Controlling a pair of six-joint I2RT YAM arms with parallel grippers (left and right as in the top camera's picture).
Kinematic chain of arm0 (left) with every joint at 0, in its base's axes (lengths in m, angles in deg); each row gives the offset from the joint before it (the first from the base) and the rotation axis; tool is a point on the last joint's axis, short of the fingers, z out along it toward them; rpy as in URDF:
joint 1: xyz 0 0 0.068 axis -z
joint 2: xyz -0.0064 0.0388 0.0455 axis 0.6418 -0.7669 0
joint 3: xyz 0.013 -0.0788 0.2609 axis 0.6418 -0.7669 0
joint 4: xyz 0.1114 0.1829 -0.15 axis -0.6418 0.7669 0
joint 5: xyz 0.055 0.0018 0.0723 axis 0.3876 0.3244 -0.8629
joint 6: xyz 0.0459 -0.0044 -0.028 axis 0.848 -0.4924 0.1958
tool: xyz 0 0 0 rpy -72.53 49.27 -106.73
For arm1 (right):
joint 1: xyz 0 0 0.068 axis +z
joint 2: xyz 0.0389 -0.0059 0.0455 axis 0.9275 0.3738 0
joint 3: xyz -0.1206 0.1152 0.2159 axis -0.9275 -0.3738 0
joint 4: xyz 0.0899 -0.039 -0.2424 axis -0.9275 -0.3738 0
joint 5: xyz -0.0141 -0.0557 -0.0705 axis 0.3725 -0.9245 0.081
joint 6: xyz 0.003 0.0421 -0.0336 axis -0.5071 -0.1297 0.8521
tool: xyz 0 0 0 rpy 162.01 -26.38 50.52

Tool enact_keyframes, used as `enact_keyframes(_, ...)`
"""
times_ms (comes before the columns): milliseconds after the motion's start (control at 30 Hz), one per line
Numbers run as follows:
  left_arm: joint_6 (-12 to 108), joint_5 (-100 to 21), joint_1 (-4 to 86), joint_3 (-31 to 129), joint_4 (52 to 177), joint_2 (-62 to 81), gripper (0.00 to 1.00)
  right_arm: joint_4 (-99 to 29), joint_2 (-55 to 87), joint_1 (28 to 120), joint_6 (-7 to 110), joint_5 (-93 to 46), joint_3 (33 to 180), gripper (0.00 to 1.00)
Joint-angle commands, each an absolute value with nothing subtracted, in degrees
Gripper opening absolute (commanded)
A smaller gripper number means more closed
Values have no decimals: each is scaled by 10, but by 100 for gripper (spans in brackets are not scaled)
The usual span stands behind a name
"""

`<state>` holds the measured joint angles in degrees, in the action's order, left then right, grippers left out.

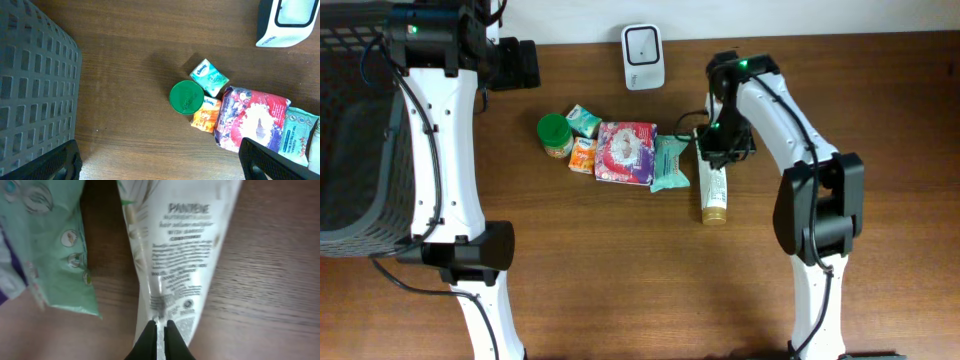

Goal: Scan the item barcode

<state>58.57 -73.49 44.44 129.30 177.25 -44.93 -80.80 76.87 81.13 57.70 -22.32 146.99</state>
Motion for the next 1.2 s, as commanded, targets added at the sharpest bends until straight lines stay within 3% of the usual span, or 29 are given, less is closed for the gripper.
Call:
enact_keyframes(0,589,-739,443,1300,1773,-443,99,-768,767,824,552,-229,1424,4)
enact_keyframes(267,589,-739,442,1300,1773,-443,99,-686,766,838,515,-229,1355,4)
enact_keyframes(433,589,-739,442,1300,1773,-443,99,-808,766,815,523,-277,1511,4)
enact_keyframes(467,589,-739,442,1300,1773,-443,99,-822,766,809,535,-274,1532,17)
enact_keyframes(500,589,-739,442,1300,1773,-443,99,-832,766,797,561,-266,1546,44)
enact_keyframes(533,589,-739,442,1300,1773,-443,99,-834,766,787,579,-253,1546,60)
enact_keyframes(600,589,-739,442,1300,1773,-443,99,-837,767,759,594,-214,1528,76)
enact_keyframes(700,589,-739,442,1300,1773,-443,99,-826,767,723,675,-98,1462,81)
enact_keyframes(833,589,-739,442,1300,1773,-443,99,-773,767,701,732,35,1357,81)
enact_keyframes(1000,589,-739,442,1300,1773,-443,99,-696,767,701,724,102,1286,80)
enact_keyframes(1100,589,-739,442,1300,1773,-443,99,-650,767,703,705,101,1265,28)
enact_keyframes(1133,589,-739,442,1300,1773,-443,99,-642,767,703,691,100,1265,15)
enact_keyframes(1167,589,-739,442,1300,1773,-443,99,-639,767,703,677,96,1268,12)
